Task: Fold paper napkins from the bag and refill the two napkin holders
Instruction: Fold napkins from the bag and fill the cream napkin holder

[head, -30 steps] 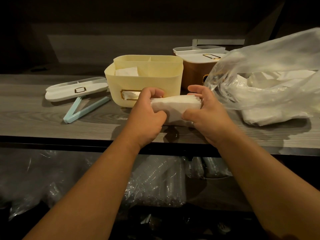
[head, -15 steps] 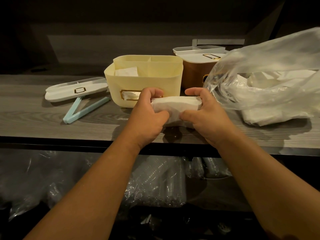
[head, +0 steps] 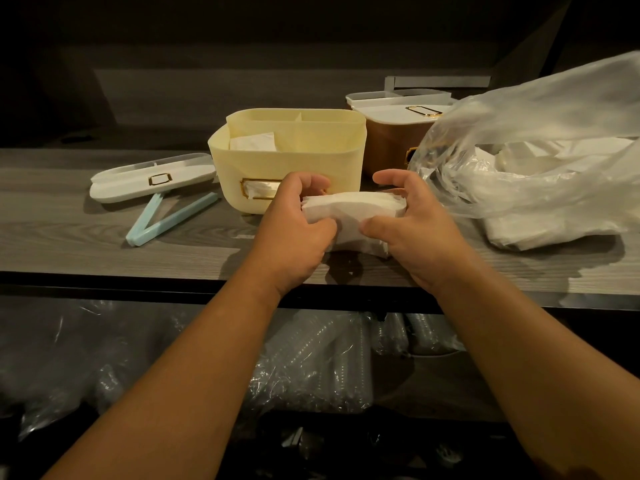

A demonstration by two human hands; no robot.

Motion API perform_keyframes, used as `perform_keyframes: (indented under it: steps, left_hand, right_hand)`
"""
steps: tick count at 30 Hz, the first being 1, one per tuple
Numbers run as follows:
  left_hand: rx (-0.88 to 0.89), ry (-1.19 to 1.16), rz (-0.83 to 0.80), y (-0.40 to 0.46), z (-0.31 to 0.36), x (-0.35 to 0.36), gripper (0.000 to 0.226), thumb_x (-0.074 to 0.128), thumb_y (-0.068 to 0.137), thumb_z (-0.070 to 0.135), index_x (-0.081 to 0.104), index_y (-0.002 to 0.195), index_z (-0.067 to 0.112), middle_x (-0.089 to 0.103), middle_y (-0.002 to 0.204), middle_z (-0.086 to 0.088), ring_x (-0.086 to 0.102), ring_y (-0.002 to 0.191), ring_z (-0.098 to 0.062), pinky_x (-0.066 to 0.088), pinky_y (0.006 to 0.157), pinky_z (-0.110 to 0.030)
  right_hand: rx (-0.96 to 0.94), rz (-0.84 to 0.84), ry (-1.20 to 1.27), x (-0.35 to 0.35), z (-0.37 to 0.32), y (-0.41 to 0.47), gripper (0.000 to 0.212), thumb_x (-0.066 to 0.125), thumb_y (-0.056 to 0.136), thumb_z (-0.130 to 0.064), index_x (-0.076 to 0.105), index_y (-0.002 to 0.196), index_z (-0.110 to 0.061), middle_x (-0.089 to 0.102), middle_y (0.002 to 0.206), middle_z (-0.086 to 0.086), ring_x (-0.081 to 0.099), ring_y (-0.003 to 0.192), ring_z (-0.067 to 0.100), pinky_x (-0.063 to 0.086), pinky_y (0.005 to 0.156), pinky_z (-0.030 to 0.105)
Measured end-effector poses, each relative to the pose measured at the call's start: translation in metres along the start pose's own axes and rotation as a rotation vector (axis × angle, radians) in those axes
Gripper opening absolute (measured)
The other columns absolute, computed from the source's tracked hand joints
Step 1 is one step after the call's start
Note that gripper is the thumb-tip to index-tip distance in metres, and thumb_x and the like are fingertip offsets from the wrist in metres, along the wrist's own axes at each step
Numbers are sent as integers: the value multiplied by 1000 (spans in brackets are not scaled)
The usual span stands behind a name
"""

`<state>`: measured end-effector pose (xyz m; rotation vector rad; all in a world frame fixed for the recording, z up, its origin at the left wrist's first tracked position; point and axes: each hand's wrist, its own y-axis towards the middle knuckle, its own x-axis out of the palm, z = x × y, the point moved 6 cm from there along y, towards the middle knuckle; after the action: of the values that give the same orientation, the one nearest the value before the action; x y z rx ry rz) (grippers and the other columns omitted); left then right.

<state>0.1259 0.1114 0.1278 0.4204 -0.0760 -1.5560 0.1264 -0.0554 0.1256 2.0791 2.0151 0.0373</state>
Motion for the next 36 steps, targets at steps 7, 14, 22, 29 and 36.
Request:
perform_keyframes:
  steps: [7, 14, 22, 29, 36]
  left_hand:
    - [23, 13, -11, 1, -3, 1, 49, 71, 85, 6, 49, 120, 33, 52, 117, 14, 55, 107, -11, 59, 81, -25]
    - [11, 34, 41, 0, 0, -3, 43, 74, 85, 9, 52, 114, 33, 54, 113, 15, 57, 104, -10, 59, 78, -24]
    - [-27, 62, 33, 22, 69, -46, 23, 68, 92, 35, 60, 113, 32, 64, 108, 9, 65, 97, -9, 57, 72, -25]
    - [-245, 381, -205, 80, 115, -94, 20, 71, 90, 29, 73, 105, 15, 77, 95, -5, 76, 81, -21, 61, 70, -37]
    - [-446, 145, 28, 112, 75, -118, 10, 64, 95, 7, 67, 104, 5, 73, 98, -13, 75, 73, -21, 61, 59, -33]
  right_hand:
    - [15, 19, -44, 0, 3, 2, 63, 75, 80, 2, 50, 127, -32, 53, 108, -10, 63, 94, 16, 63, 74, 36]
    - [53, 61, -70, -2, 6, 1, 57, 74, 82, -2, 50, 122, -35, 55, 113, -7, 62, 95, 13, 62, 69, 28]
    - [-14, -74, -42, -9, -82, 33, 49, 79, 82, -13, 61, 122, -36, 65, 117, -6, 67, 103, 18, 63, 78, 39]
    - [-55, -270, -337, 48, -152, 90, 49, 81, 80, -13, 60, 120, -32, 65, 108, -6, 66, 95, 16, 60, 68, 25]
    - [173, -125, -478, 85, -120, 130, 46, 77, 86, -33, 57, 124, -17, 64, 105, 5, 70, 75, 18, 58, 50, 26]
